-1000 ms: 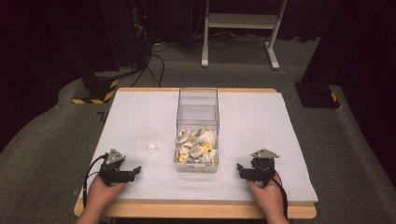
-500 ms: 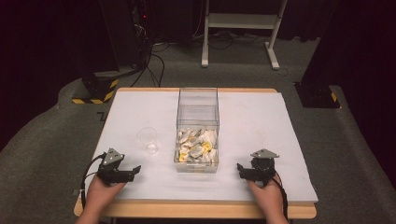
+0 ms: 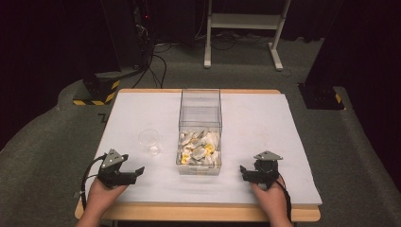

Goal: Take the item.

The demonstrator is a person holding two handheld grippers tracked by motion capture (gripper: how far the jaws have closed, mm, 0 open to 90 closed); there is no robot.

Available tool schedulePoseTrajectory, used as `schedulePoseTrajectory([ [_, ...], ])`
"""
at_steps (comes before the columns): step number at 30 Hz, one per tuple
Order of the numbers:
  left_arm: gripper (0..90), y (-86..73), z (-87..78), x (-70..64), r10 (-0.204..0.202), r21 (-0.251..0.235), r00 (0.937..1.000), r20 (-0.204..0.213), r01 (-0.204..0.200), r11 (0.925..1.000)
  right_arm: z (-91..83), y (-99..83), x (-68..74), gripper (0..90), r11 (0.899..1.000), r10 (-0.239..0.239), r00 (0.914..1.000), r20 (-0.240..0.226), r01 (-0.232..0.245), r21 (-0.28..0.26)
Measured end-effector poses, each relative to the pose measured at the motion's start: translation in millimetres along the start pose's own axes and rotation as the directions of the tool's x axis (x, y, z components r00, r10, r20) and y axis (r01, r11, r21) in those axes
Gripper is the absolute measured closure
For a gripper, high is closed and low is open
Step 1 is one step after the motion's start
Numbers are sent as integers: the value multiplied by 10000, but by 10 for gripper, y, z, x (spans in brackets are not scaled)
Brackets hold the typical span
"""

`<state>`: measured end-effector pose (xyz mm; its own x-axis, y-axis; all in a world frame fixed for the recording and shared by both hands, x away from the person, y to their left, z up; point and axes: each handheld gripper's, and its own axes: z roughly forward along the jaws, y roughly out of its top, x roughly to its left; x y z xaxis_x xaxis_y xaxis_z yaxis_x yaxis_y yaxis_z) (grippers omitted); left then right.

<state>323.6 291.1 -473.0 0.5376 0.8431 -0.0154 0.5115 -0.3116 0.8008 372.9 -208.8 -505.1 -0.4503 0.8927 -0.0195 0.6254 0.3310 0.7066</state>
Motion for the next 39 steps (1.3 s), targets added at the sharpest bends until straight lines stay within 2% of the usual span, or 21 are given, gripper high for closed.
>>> schedulePoseTrajectory([
  [10, 168, 125, -22, -141, 82, -456, 9988, 492, -60, 9989, -1, 0, 2, 122, 10000, 27, 10000, 0, -27, 7],
  [13, 175, 160, -19, -181, 152, -568, 9985, 530, -122, 9983, -1, 0, 2, 123, 10000, 28, 10000, 1, -28, 6],
  [16, 179, 180, -11, -210, 77, -590, 9980, 625, -40, 9982, -1, 0, 2, 122, 10000, 28, 10000, 1, -28, 6],
  [18, 180, 221, 12, -241, 263, -591, 9971, 717, -220, 9980, -1, 0, 1, 123, 10000, 28, 10000, 0, -28, 5],
  [34, 183, 374, 105, -409, 580, -643, 9909, 1211, -505, 9967, 0, -1, 1, 123, 10000, 7, 10000, 12, -7, -3],
  [39, 187, 483, 114, -456, 711, -772, 9885, 1336, -612, 9951, 0, 0, 0, 123, 10000, -20, 10000, 14, 20, -11],
])
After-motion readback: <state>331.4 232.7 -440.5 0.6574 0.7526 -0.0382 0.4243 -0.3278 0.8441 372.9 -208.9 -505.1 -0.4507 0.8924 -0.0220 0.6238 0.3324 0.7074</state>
